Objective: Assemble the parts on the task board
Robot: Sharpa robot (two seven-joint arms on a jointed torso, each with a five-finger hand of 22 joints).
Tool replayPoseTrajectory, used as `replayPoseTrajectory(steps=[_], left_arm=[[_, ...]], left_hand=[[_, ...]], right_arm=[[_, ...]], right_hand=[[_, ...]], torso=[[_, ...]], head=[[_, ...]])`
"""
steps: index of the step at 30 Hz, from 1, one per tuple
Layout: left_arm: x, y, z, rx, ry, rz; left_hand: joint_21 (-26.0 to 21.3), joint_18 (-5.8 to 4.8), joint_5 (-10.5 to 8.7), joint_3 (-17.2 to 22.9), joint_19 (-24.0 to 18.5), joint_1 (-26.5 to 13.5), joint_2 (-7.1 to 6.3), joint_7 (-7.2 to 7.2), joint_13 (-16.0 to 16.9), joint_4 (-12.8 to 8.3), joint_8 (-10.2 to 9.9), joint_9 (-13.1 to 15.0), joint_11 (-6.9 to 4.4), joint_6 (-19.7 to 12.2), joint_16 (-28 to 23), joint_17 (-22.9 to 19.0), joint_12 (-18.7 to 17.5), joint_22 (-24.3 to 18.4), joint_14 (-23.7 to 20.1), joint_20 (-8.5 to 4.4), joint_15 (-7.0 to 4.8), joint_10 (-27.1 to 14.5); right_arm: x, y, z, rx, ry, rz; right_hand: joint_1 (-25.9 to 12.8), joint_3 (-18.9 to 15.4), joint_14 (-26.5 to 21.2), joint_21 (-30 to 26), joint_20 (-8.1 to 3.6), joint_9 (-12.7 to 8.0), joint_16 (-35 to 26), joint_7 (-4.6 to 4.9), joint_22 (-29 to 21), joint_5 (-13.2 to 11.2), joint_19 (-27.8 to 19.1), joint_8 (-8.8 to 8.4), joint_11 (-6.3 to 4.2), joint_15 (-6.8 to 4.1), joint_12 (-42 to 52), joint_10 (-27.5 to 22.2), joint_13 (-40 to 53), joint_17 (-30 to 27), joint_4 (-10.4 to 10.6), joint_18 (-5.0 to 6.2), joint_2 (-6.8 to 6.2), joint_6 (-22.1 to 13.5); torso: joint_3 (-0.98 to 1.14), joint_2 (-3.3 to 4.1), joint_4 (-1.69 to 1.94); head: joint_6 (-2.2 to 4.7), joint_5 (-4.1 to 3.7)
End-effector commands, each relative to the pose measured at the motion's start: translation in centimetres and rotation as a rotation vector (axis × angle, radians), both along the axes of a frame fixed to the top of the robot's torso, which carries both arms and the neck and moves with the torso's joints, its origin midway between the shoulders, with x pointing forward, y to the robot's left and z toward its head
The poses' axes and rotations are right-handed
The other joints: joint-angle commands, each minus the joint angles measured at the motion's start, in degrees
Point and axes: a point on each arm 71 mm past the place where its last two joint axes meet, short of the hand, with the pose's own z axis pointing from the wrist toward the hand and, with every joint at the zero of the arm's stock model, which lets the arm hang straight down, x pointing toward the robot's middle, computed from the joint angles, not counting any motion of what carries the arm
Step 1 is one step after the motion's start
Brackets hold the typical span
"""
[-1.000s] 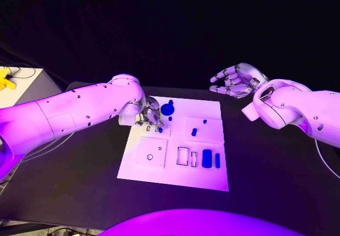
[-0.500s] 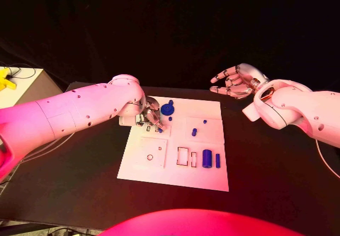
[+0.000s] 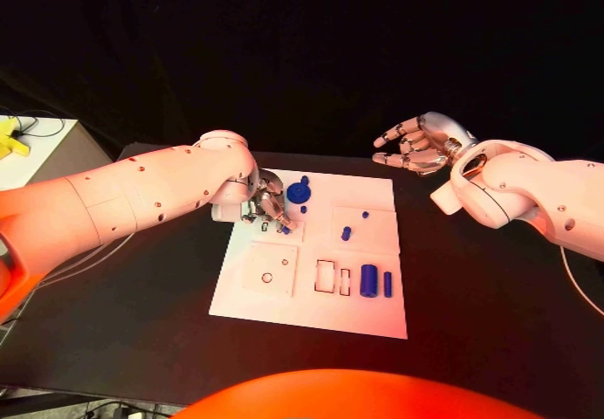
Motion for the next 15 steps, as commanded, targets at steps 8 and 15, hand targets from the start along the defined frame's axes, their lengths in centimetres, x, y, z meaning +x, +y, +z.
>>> replayPoseTrajectory(steps=[8,15], left_arm=[[-0.16,-0.05,-0.20,0.005,0.036,-0.014],[-0.27,-0.23,-0.21,-0.009,0.047,-0.014]], left_hand=[[0.53,0.61,0.50,5.10,-0.14,4.28,0.95,-0.19,-0.07,-0.98,0.70,0.10,-0.34,-0.47,0.51,3.53,-0.06,0.55,0.78,0.08,-0.12,-0.53],[1.09,0.62,0.43,19.60,-0.27,4.71,-1.14,0.20,-0.86,-6.87,2.18,0.97,-0.23,-0.91,0.67,3.72,-0.42,0.96,0.82,0.05,-0.09,-0.64]], right_arm=[[-0.05,0.22,-0.11,-0.011,0.009,0.026],[-0.02,0.25,-0.14,-0.012,0.011,0.027]], right_hand=[[-0.56,0.07,3.68,-0.19,-0.07,-0.01,-0.33,-0.17,6.02,0.00,1.22,0.41,-0.13,-0.22,0.30,0.43,0.13,7.24,0.14,0.40,-0.01,-0.30],[-0.59,0.07,3.70,-0.17,-0.07,0.00,-0.29,-0.17,6.04,-0.05,1.23,0.44,-0.14,-0.22,0.49,0.61,0.33,7.31,0.13,0.40,0.00,-0.30]], torso=[[0.01,0.00,0.01],[0.02,-0.02,0.04]], head=[[-0.27,-0.06],[-0.30,-0.01]])
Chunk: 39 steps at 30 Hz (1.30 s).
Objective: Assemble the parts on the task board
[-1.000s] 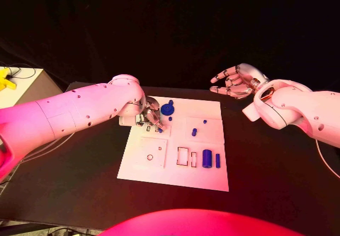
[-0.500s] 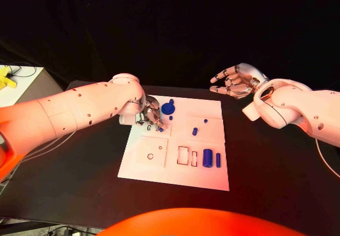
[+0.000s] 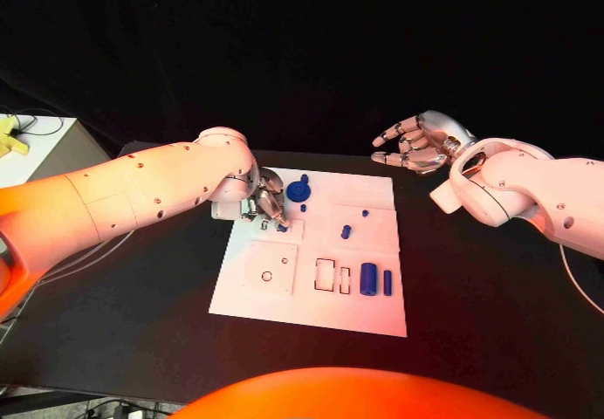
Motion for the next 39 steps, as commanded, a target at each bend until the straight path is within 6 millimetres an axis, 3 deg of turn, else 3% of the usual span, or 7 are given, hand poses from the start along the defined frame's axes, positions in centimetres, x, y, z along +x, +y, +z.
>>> replayPoseTrajectory(steps=[1,7,10,16,20,25,39], left_arm=[[-0.3,-0.2,-0.3,-0.004,0.030,-0.012],[-0.3,-0.3,-0.2,-0.024,0.023,-0.001],[-0.3,-0.2,-0.1,-0.039,0.006,0.014],[-0.2,0.2,0.2,-0.068,-0.036,0.052],[-0.2,0.5,0.4,-0.090,-0.069,0.080],[-0.4,1.0,0.9,-0.109,-0.116,0.100],[-1.4,2.2,1.4,-0.116,-0.253,0.128]], left_hand=[[0.58,0.56,0.54,10.01,-0.25,-1.68,-1.05,0.08,-0.19,-5.95,1.53,1.26,0.19,-0.24,0.43,3.83,-0.13,0.31,0.88,0.13,-0.09,-0.08],[1.78,0.34,1.95,16.15,0.38,-5.14,-1.55,0.09,0.41,-10.26,2.73,2.30,0.01,0.41,0.85,4.75,0.41,1.77,1.37,0.12,-0.23,1.01],[2.78,0.14,5.03,18.08,1.04,-7.30,-1.83,-0.22,1.37,-12.09,3.76,3.49,-0.30,1.06,1.25,5.65,1.05,3.09,1.87,-0.09,-0.50,2.23],[4.14,-0.21,8.27,19.21,2.17,-9.54,-2.24,-0.79,2.50,-13.49,4.85,4.82,-0.82,1.83,1.85,7.04,1.78,5.12,2.62,-0.49,-0.98,3.72],[5.51,-0.58,13.22,20.04,3.48,-11.31,-3.01,-1.42,3.74,-14.58,5.79,5.94,-1.45,2.84,2.57,8.82,2.51,7.26,3.50,-1.04,-1.56,5.41],[6.28,-0.78,16.85,20.42,4.24,-12.32,-3.68,-2.03,4.88,-15.56,6.20,6.62,-2.04,3.87,3.24,10.58,3.08,8.34,4.29,-1.58,-2.13,6.99],[7.41,-1.17,19.11,20.79,5.61,-12.58,-4.67,-2.68,6.39,-16.34,6.32,7.00,-2.67,5.29,4.04,12.66,3.75,10.39,5.12,-2.15,-2.73,8.94]], right_arm=[[0.0,0.2,-0.1,-0.009,0.004,0.022],[0.0,0.2,-0.1,-0.012,0.005,0.024],[0.0,0.3,-0.1,-0.014,0.005,0.025],[0.0,0.2,-0.1,-0.015,0.006,0.025],[0.0,0.2,-0.2,-0.016,0.006,0.025],[0.0,0.1,-0.2,-0.017,0.006,0.024],[0.0,-0.4,-0.2,-0.020,-0.001,0.011]], right_hand=[[-0.62,0.07,3.71,-0.13,-0.07,0.00,-0.29,-0.18,6.08,-0.08,1.25,0.21,0.07,-0.22,0.31,0.49,0.16,7.33,0.12,0.39,0.01,-0.30],[-0.66,0.08,3.70,-0.22,-0.07,0.01,-0.30,-0.18,6.02,-0.12,1.21,0.24,0.07,-0.22,0.60,0.76,0.45,7.31,0.11,0.42,0.01,-0.29],[-0.66,0.08,3.70,-0.22,-0.07,0.01,-0.30,-0.18,6.02,-0.12,1.21,0.24,0.07,-0.22,0.60,0.76,0.45,7.31,0.11,0.42,0.01,-0.29],[-0.66,0.08,3.70,-0.22,-0.07,0.01,-0.30,-0.18,6.02,-0.12,1.21,0.24,0.07,-0.22,0.60,0.76,0.45,7.31,0.11,0.42,0.01,-0.29],[-0.74,0.07,3.67,-0.41,-0.07,0.01,-0.36,-0.19,5.89,-0.18,1.15,0.27,0.07,-0.23,0.52,0.68,0.34,7.21,0.11,0.46,0.01,-0.30],[-0.74,0.07,3.67,-0.41,-0.07,0.01,-0.36,-0.19,5.89,-0.18,1.15,0.27,0.07,-0.23,0.52,0.68,0.34,7.21,0.11,0.46,0.01,-0.30],[-0.89,0.07,3.59,-0.74,-0.07,0.01,-0.50,-0.18,5.67,-0.22,1.03,0.29,0.07,-0.23,0.30,0.45,0.06,6.96,0.11,0.53,0.03,-0.38]], torso=[[0.00,-0.03,0.04],[0.02,-0.02,0.00],[0.00,-0.02,0.03],[0.00,-0.02,0.14],[0.02,-0.03,0.15],[0.05,0.05,0.14],[0.06,0.03,0.17]], head=[[-0.02,0.06],[-0.03,0.19],[0.01,0.21],[0.03,0.35],[-0.03,0.42],[-0.05,0.53],[-0.91,0.53]])
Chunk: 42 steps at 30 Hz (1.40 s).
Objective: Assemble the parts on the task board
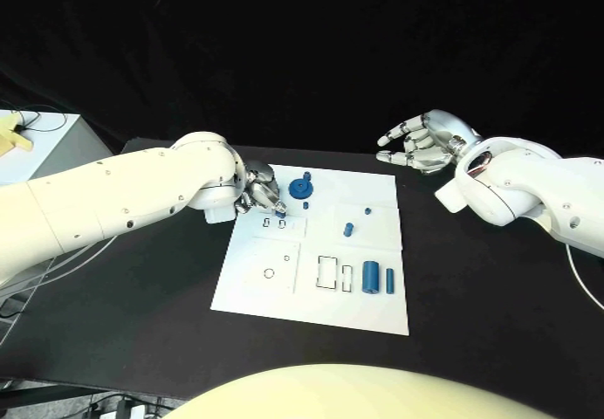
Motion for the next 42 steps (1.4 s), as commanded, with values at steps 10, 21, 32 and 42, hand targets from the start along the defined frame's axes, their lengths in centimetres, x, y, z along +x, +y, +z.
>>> replayPoseTrajectory(steps=[10,21,32,42], left_arm=[[-0.4,-0.5,-0.7,0.008,-0.111,0.008],[-0.3,-0.7,-1.1,0.036,-0.112,-0.007],[-0.6,-0.8,-1.6,0.070,-0.073,-0.042],[-0.7,-0.7,-1.8,0.094,-0.061,-0.061]], left_hand=[[0.47,-1.23,0.50,12.24,0.61,0.29,-0.37,-1.66,0.36,-12.45,0.34,6.99,-0.14,2.17,0.48,13.02,0.32,0.35,5.26,-0.15,-0.60,0.70],[0.52,-1.24,0.53,12.33,0.68,0.29,-0.42,-1.70,0.23,-12.49,0.32,7.01,-0.18,2.25,0.45,12.94,0.24,0.44,5.24,-0.20,-0.64,0.71],[0.56,-1.26,0.54,12.38,0.73,0.31,-0.44,-1.71,0.01,-12.50,0.30,7.01,-0.20,2.27,0.43,12.90,0.12,0.53,5.23,-0.22,-0.66,0.63],[0.63,-1.30,0.54,12.41,0.82,0.31,-0.44,-1.72,-0.10,-12.51,0.28,7.01,-0.21,2.28,0.39,12.81,0.05,0.69,5.20,-0.23,-0.67,0.58]], right_arm=[[-0.1,0.0,0.1,-0.007,-0.013,0.008],[-0.1,0.0,0.1,-0.005,-0.017,0.007],[-0.1,0.0,0.1,-0.006,-0.015,0.008],[-0.1,0.0,0.1,-0.007,-0.013,0.009]], right_hand=[[-0.79,0.26,2.87,-2.83,-0.06,-0.01,-1.57,-0.15,3.99,-0.20,0.08,0.40,0.07,-0.22,-2.16,-2.15,-2.60,4.96,-0.03,1.07,-0.24,-0.79],[-0.79,0.29,2.83,-3.00,-0.06,0.00,-1.66,-0.15,3.88,-0.18,0.02,0.43,0.07,-0.23,-2.37,-2.35,-2.83,4.85,-0.04,1.10,-0.25,-0.82],[-0.79,0.32,2.76,-3.16,-0.06,0.00,-1.77,-0.15,3.77,-0.18,-0.04,0.45,0.07,-0.23,-2.43,-2.41,-2.89,4.67,-0.05,1.13,-0.25,-0.83],[-0.79,0.34,2.77,-3.05,-0.06,0.01,-1.76,-0.16,3.85,-0.17,0.00,0.48,0.06,-0.23,-2.38,-2.36,-2.84,4.71,-0.06,1.10,-0.25,-0.84]], torso=[[-0.12,-0.11,0.11],[-0.15,-0.02,0.02],[-0.11,-0.02,0.07],[-0.14,-0.02,0.08]], head=[[-0.90,0.38],[-0.90,0.50],[-0.90,0.58],[-0.90,0.65]])
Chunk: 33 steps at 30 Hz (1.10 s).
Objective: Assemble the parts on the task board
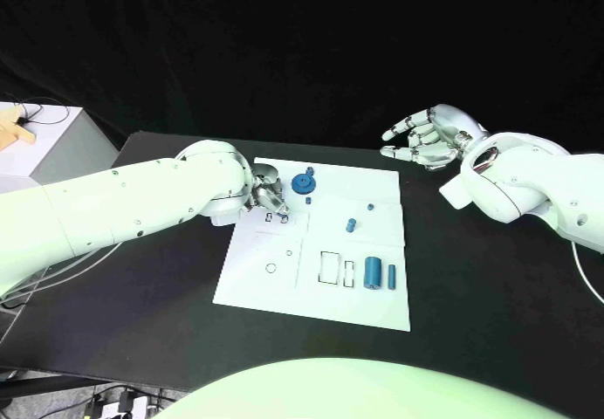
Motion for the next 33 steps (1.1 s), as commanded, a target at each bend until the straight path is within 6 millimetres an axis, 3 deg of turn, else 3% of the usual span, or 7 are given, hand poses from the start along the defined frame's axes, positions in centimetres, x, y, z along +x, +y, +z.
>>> replayPoseTrajectory(steps=[1,33], left_arm=[[-0.16,-0.15,-0.13,0.027,0.016,-0.033],[-0.33,-0.59,-0.30,0.035,0.028,-0.053]], left_hand=[[0.19,-0.39,0.24,12.42,0.21,0.65,-0.10,-1.24,-0.04,-12.50,0.11,6.87,-0.02,1.79,0.17,12.81,0.05,0.04,5.21,-0.01,-0.28,0.39],[0.19,-0.39,0.20,12.54,0.20,0.67,-0.12,-1.24,-0.23,-12.51,0.02,6.87,-0.04,1.81,0.11,12.67,-0.12,0.00,5.17,-0.06,-0.31,0.35]], right_arm=[[-0.04,0.13,0.00,-0.005,-0.007,0.012],[-0.02,0.18,-0.06,-0.008,-0.003,0.015]], right_hand=[[-0.58,0.34,2.77,-0.19,-0.06,0.01,-0.30,-0.12,3.89,-0.17,0.00,0.25,-0.14,-0.24,-0.10,-0.30,0.01,4.72,-0.06,1.10,-0.03,-0.45],[-0.55,0.42,2.76,-0.21,-0.07,0.02,-0.35,-0.13,3.88,-0.10,0.01,0.30,-0.15,-0.25,-0.12,-0.30,-0.03,4.69,-0.08,1.10,-0.01,-0.48]], torso=[[-0.02,0.00,-0.02],[0.02,0.01,-0.04]], head=[[0.00,0.06],[0.00,-0.02]])
